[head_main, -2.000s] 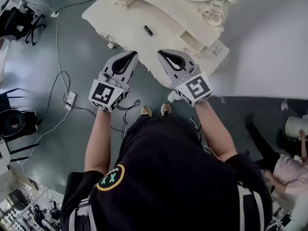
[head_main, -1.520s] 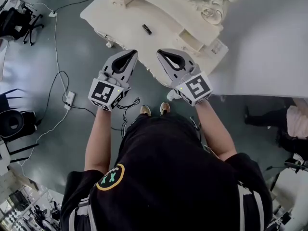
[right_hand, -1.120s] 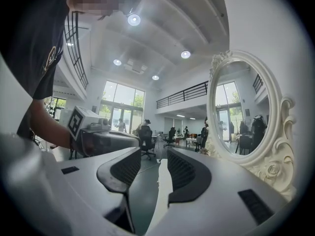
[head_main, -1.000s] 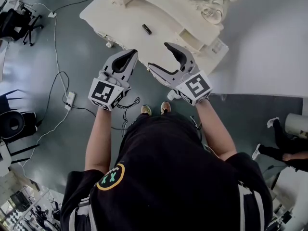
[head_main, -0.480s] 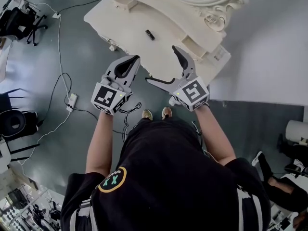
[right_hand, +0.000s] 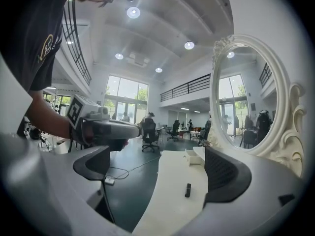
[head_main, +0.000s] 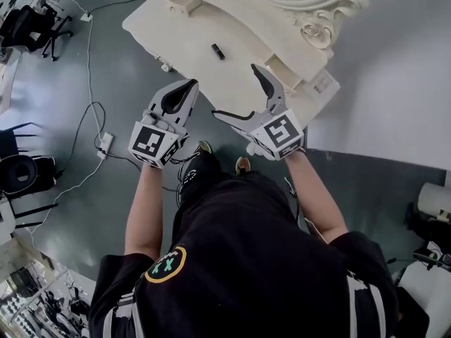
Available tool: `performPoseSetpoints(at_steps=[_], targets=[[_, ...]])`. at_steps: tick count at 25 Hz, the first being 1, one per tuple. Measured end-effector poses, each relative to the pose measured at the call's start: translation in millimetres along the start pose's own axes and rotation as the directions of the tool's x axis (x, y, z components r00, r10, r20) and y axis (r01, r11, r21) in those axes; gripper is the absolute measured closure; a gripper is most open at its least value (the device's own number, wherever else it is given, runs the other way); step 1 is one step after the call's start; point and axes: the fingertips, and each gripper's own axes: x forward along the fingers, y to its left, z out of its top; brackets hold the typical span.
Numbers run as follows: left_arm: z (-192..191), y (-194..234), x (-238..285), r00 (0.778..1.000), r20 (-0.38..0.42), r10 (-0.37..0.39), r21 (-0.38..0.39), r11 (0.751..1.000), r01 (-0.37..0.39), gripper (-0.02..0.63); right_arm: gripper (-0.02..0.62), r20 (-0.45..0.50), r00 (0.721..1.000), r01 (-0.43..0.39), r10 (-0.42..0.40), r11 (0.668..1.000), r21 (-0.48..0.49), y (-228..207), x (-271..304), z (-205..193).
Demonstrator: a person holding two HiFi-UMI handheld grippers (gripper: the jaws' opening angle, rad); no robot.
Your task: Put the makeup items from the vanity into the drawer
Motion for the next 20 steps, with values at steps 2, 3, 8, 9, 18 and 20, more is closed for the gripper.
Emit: performPoseSetpoints(at_steps=[2,3,8,9,18,20], targets=[[-4.0,10.6,6.6,1.0,-0.001,-0.006,-0.002,1.0,0.006,0.584,-0.005,-0.005,1.0,0.008,-0.008,1.0,0.005,-8.4,8.0,-2.0],[-6.8,17.9,11.6,1.0,0.001,-0.011,-0.005,1.0,0.011,0.584,-0.005,-0.01,1.0,0.013,-0.013,1.0,0.005,-14.1,14.1,-4.5],[-23.1,61.6,42.8,0.998,0.004,-0.067,-0.007,0.998,0.067,0.584,-0.005,-0.039,0.997,0.068,-0.068,0.998,0.005,-48.8,55.7,-17.3],[-26.0,71.7,49.0,0.997,0.006,-0.081,-0.008,0.997,0.081,0.584,-0.005,-0.047,0.996,0.078,-0.078,0.997,0.005,-55.4,66.4,-19.2],[-54.1,163.3,92.5,0.982,0.007,-0.187,-0.079,0.979,0.187,0.584,-0.005,-0.152,0.971,0.192,-0.182,0.98,0.048,-110.4,153.2,-50.9],[-59.7,174.2,96.7,0.976,0.006,-0.217,-0.092,0.972,0.216,0.584,-0.005,-0.185,0.961,0.218,-0.204,0.974,0.057,-118.4,167.0,-63.3]])
